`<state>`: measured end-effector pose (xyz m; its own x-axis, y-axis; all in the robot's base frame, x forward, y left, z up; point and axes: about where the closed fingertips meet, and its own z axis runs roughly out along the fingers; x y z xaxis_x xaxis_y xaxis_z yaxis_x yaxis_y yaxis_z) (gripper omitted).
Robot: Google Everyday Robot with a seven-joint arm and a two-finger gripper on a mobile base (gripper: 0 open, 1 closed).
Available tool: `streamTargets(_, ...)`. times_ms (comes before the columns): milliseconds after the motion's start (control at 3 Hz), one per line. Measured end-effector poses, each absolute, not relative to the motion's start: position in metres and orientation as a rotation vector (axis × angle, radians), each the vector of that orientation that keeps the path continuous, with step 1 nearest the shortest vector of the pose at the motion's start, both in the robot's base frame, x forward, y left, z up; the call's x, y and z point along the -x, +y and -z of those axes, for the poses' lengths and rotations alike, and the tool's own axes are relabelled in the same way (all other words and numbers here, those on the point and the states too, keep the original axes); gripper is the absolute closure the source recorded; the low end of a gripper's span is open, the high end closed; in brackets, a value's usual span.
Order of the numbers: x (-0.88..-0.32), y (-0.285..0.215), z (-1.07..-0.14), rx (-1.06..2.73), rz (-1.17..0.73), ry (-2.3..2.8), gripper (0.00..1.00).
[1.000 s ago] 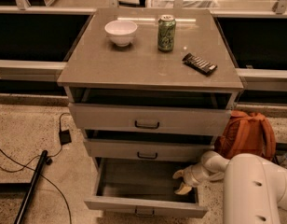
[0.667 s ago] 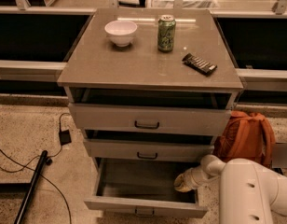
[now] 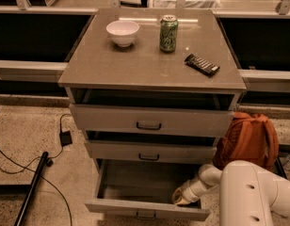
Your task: Open bottom drawer
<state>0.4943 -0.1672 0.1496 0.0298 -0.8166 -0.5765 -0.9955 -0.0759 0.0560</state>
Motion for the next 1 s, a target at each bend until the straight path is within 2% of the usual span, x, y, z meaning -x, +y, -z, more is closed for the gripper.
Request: streamTargets(1000, -0.436, -0.170, -0.167, 1.995, -0.846, 1.868, 1.00)
